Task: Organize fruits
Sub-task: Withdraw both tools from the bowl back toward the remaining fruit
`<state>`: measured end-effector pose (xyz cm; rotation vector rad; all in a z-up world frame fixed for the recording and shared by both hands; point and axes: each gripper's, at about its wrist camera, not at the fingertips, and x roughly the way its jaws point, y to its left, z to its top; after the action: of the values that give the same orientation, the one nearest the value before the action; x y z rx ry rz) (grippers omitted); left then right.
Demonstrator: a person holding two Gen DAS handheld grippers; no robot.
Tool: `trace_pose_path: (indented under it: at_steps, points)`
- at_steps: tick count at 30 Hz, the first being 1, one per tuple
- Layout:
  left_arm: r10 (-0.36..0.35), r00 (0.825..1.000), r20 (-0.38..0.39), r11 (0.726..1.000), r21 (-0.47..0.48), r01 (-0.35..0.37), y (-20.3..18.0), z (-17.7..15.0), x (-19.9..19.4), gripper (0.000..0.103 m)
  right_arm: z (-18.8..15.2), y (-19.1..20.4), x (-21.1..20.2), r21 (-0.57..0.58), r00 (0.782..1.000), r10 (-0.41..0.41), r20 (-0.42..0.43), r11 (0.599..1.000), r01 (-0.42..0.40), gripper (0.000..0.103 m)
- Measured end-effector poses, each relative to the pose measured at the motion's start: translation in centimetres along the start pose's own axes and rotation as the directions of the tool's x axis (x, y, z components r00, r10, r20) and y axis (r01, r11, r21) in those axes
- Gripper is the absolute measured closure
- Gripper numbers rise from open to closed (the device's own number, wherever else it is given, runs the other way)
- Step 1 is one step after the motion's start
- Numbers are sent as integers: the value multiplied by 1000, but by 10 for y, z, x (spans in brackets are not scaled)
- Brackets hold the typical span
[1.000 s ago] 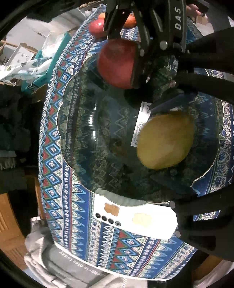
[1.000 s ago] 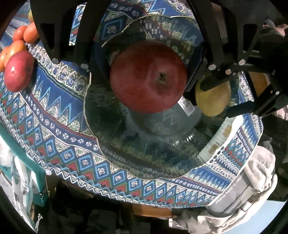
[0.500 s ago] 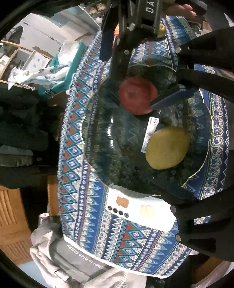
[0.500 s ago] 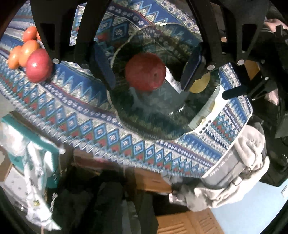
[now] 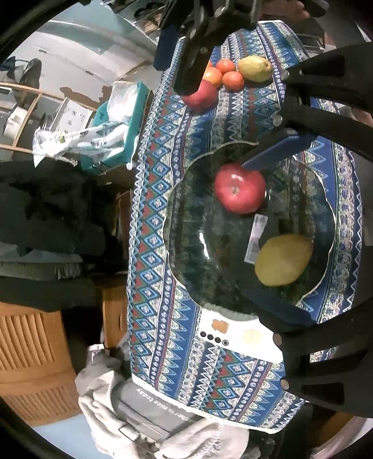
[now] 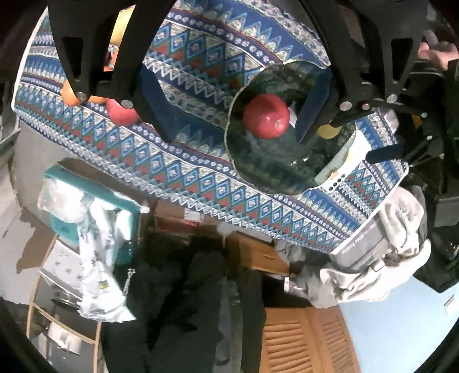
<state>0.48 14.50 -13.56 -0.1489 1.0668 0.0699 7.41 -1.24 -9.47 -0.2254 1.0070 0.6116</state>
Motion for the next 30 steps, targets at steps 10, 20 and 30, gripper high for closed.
trace_pose_path:
  at_steps: [10, 20, 30]
  points:
    - [3, 999, 44, 999, 51, -6, -32, 10, -14, 17, -11, -24, -29, 45, 1000, -4, 24, 999, 3, 18]
    - [-20, 998, 59, 997, 72, 16, -53, 18, -19, 17, -21, -55, -53, 95, 998, -40, 55, 995, 34, 12]
    - [-46, 997, 68, 992, 121, 37, -85, 24, -26, 17, -37, -94, -75, 154, 993, -86, 79, 985, 73, 12]
